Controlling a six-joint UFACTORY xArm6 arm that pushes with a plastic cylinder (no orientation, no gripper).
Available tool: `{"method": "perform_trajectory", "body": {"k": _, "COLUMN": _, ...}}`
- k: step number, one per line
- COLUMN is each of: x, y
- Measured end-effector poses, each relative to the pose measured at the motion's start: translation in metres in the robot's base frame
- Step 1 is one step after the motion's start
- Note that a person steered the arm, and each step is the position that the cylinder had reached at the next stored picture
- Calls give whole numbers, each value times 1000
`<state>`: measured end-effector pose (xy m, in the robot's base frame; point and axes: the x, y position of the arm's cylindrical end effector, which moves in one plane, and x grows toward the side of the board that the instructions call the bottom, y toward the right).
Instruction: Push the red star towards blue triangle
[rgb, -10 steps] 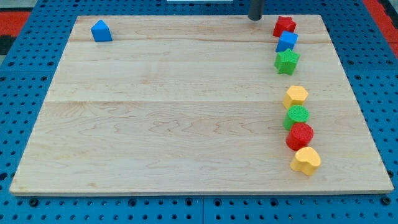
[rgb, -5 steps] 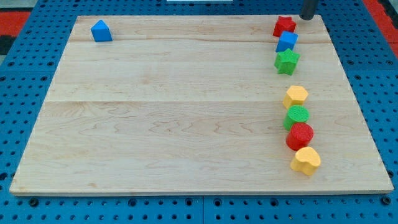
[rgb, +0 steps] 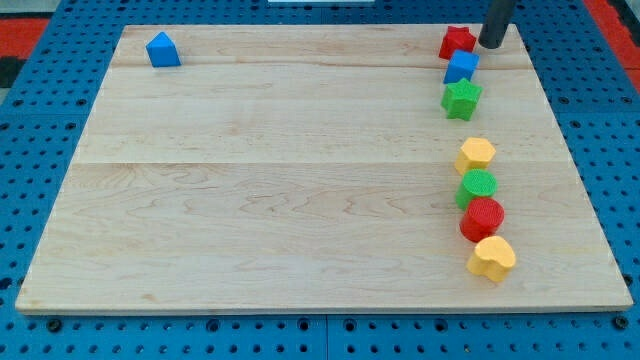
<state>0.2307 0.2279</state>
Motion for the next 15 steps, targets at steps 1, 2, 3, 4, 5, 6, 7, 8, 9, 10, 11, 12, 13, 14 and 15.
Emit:
{"method": "perform_trajectory", "body": {"k": 1, "x": 0, "y": -19}}
{"method": "perform_trajectory", "body": {"k": 2, "x": 1, "y": -43}}
{"method": "perform_trajectory", "body": {"k": 3, "x": 9, "y": -57}}
{"method": "perform_trajectory", "body": {"k": 4, "x": 16, "y": -74}}
{"method": "perform_trajectory", "body": {"k": 5, "x": 17, "y": -94}}
{"method": "perform_trajectory", "body": {"k": 6, "x": 17, "y": -120}}
{"method": "perform_trajectory", "body": {"k": 7, "x": 17, "y": -139}}
{"method": "perform_trajectory", "body": {"k": 8, "x": 17, "y": -152}}
{"method": "perform_trajectory", "body": {"k": 9, "x": 17, "y": -180}}
{"method": "perform_trajectory", "body": {"k": 10, "x": 17, "y": -201}}
{"method": "perform_trajectory", "body": {"k": 11, "x": 17, "y": -234}}
{"method": "perform_trajectory", "body": {"k": 12, "x": 17, "y": -268}}
{"method": "perform_trajectory", "body": {"k": 13, "x": 17, "y": -301}}
{"method": "perform_trajectory", "body": {"k": 14, "x": 17, "y": -330}}
{"method": "perform_trajectory", "body": {"k": 15, "x": 17, "y": -359}}
